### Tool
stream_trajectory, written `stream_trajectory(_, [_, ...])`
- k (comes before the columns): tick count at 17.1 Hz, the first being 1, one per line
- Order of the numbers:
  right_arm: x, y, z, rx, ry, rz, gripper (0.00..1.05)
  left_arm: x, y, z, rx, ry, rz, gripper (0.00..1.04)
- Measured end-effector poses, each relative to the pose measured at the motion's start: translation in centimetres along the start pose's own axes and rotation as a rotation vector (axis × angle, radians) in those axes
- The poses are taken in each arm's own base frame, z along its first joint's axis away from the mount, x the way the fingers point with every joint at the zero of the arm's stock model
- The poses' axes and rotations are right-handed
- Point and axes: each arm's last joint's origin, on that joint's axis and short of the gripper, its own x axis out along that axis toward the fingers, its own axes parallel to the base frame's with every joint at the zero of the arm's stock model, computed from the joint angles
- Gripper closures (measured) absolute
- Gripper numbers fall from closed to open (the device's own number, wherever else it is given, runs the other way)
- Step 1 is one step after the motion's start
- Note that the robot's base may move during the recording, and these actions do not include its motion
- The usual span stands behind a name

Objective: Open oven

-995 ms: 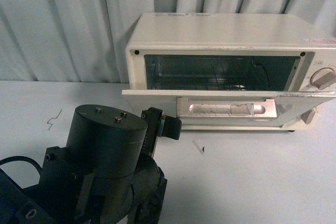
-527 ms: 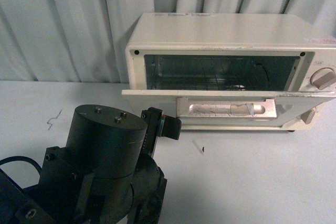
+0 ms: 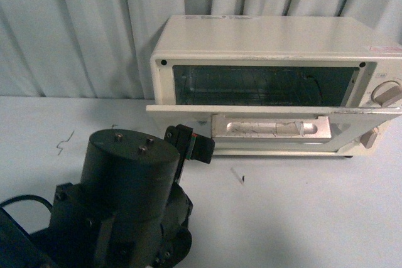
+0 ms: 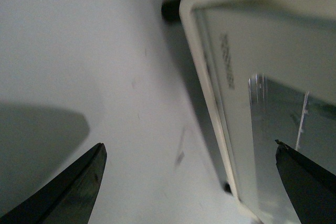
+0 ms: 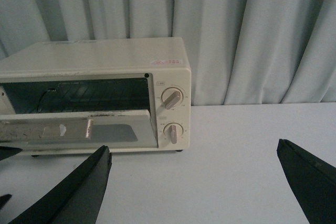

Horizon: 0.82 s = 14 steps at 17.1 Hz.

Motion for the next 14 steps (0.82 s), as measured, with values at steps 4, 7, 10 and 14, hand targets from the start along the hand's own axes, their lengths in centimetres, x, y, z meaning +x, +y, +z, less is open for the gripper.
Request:
stream_trajectory(4, [0.0, 0.0, 0.0, 0.000, 0.001, 0.000, 0.06, -4.4, 3.1, 1.5, 0.321, -0.345, 0.137, 0.07])
stream_trajectory(7, [0.0, 0.0, 0.0, 0.000, 0.000, 0.000, 0.06, -7.2, 4.4, 2.8, 0.321, -0.400, 0.158, 0.07])
stream_trajectory(10, [0.0, 0.0, 0.0, 0.000, 0.000, 0.000, 0.06, -6.8, 6.7, 3.5, 0.425, -0.333, 0.174, 0.16])
stream_trajectory(14, [0.0, 0.0, 0.0, 0.000, 0.002, -0.004, 0.06, -9.8, 10.1, 5.9, 0.963, -0.183, 0.408, 0.41])
